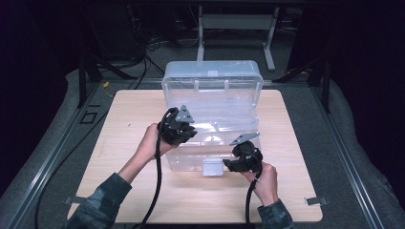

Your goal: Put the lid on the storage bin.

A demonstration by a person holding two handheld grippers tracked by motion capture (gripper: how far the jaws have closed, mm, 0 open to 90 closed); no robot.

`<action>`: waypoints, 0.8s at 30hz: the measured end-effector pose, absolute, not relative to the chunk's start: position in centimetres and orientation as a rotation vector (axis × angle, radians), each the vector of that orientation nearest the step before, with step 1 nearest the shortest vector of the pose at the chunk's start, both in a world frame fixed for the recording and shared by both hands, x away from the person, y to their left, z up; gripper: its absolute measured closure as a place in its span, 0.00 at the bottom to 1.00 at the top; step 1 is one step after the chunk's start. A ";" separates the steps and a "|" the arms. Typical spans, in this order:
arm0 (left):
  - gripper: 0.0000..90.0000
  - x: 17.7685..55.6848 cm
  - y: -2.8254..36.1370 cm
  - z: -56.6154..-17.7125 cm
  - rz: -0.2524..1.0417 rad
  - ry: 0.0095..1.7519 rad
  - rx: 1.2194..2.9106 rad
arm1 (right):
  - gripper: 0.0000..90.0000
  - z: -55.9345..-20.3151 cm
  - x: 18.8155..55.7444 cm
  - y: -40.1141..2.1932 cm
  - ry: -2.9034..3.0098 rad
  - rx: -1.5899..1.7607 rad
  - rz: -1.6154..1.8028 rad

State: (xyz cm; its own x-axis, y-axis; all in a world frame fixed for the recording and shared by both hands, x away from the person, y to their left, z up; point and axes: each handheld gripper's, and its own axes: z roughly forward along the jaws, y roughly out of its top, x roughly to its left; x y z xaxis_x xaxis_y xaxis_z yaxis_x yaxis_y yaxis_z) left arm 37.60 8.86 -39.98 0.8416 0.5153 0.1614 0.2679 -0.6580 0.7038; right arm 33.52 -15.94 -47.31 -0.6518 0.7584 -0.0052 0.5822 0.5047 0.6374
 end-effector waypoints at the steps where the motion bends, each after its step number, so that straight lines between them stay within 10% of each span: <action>1: 0.88 37.5 9.0 -40.1 0.455 0.568 2.307 | 0.52 -47.3 33.5 -15.9 2.463 1.131 0.875; 24: 0.88 35.7 7.9 -40.6 0.632 0.527 2.362 | 0.38 -46.7 32.9 -17.0 2.478 1.144 0.895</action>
